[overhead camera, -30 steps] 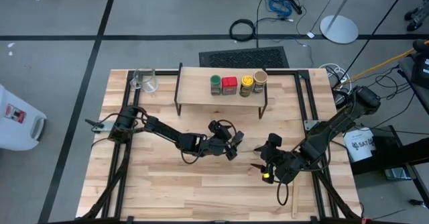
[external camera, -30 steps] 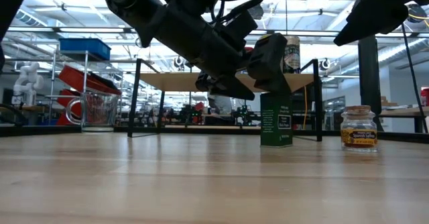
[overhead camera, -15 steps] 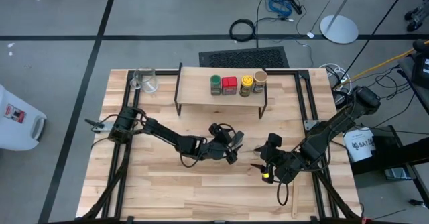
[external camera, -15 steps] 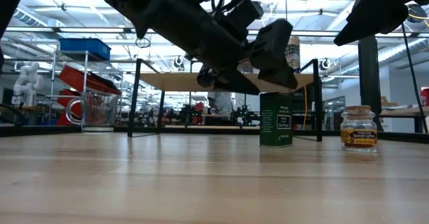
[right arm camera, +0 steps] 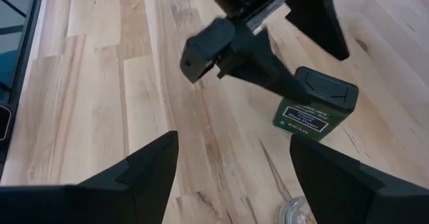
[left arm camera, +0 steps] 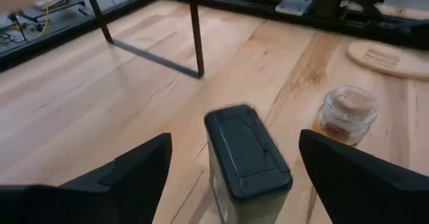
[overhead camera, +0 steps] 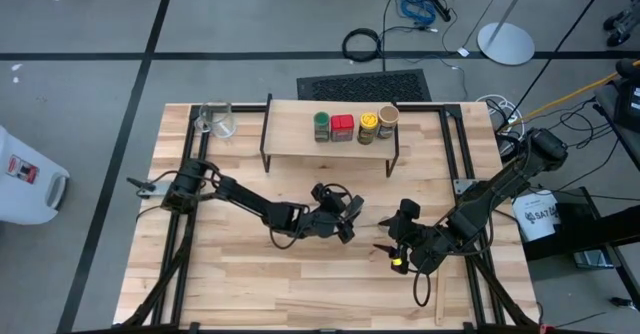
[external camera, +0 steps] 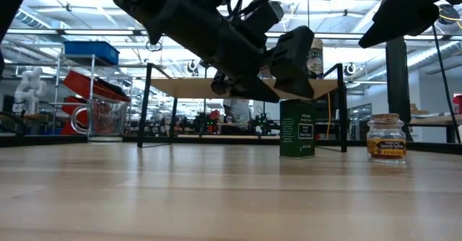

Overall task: Shelf spices
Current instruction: Put the black seasoning can on the shelf

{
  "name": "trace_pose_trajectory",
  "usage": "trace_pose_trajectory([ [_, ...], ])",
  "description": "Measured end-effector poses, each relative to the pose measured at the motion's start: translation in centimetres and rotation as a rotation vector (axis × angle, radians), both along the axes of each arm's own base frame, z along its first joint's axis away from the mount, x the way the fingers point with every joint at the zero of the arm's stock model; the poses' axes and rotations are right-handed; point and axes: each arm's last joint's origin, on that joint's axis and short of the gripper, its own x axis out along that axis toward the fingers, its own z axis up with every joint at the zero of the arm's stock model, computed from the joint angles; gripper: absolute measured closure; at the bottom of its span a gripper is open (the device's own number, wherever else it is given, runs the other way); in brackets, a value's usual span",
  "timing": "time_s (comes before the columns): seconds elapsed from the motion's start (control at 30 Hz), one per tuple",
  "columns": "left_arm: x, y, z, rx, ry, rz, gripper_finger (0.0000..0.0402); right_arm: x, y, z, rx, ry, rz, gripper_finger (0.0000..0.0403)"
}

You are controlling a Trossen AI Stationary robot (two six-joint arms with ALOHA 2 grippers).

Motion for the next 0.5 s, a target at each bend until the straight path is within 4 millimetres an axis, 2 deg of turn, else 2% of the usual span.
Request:
trace_pose_trajectory([
  [0.27, 0.2, -0.1, -1.4, -0.021, 0.001, 0.011, 0.0068, 0.0, 0.0, 0.0, 0.002, -0.003, 0.001, 0.0129],
  [0.5, 0.4, 0.2, -1.2, -0.021, -0.02, 0.015, 0.0068, 0.0, 0.0, 0.0, 0.002, -0.003, 0.001, 0.0129],
])
